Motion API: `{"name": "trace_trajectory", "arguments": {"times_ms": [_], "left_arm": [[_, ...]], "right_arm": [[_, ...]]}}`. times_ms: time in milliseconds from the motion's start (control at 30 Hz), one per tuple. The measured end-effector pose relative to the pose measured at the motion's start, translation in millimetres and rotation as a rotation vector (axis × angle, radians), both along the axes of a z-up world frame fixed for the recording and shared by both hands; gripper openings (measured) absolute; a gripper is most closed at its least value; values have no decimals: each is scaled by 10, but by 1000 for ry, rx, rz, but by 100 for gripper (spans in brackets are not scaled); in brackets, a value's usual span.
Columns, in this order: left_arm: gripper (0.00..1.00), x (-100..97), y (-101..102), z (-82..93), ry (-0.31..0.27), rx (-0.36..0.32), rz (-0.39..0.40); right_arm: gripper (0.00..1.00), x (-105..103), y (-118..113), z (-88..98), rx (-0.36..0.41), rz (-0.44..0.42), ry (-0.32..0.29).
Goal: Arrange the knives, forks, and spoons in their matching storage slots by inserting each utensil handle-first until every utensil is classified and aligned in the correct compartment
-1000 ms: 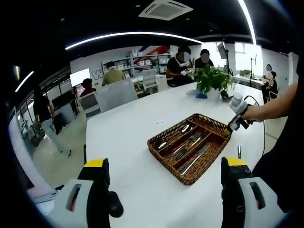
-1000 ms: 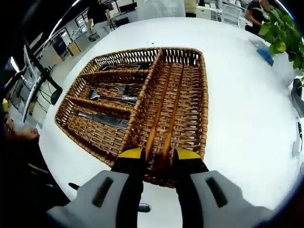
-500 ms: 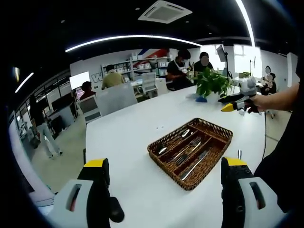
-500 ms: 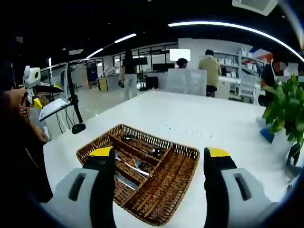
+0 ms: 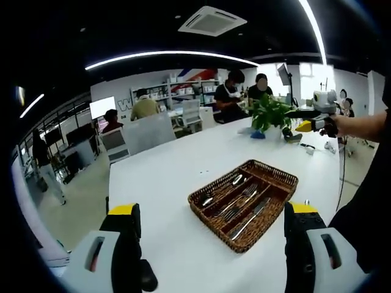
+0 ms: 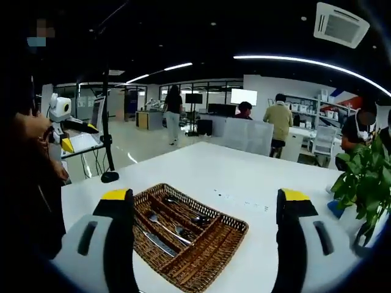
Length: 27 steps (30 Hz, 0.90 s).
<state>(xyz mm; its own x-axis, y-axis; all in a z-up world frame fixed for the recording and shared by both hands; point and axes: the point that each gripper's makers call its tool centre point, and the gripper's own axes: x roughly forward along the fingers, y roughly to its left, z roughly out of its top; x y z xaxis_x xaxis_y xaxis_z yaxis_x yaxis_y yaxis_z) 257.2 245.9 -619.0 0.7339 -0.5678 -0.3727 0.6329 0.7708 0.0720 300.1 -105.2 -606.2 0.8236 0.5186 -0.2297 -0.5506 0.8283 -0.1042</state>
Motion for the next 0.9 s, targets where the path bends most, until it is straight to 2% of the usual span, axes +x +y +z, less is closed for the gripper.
{"name": "trace_trajectory", "arguments": {"times_ms": [100, 167, 233, 300, 367, 500, 600, 667, 700, 833, 900], "left_arm": [[99, -23, -42, -13, 11, -14, -15], [99, -39, -66, -28, 10, -12, -22], [99, -43, -85, -22, 3, -20, -35], [99, -45, -98, -7, -5, -30, -44], [99, -65, -121, 12, -8, -40, -53], [99, -96, -159, 40, -12, -39, -60], [99, -125, -201, 46, -9, -30, -62], [99, -142, -245, 57, -10, -26, -65], [99, -144, -270, 66, -11, -21, -61], [99, -146, -324, 110, -11, -21, -38], [99, -186, -380, 143, -16, -20, -54]], "right_arm": [[95, -96, -52, -2, 17, -22, 30], [94, -166, -131, -74, 10, -65, 84], [100, -244, -122, -102, 3, -65, 111], [100, -315, -168, -188, -48, -80, 155], [100, -397, -142, -165, -59, -70, 140], [100, -512, -118, -170, -58, -67, 155], [100, -548, -162, -137, -70, -80, 107], [100, -571, -158, -185, -69, -61, 124], [100, -615, -105, -190, -47, -23, 127], [100, -658, -158, -80, -16, -28, 111], [99, -660, -196, -12, -21, -35, 84]]}}
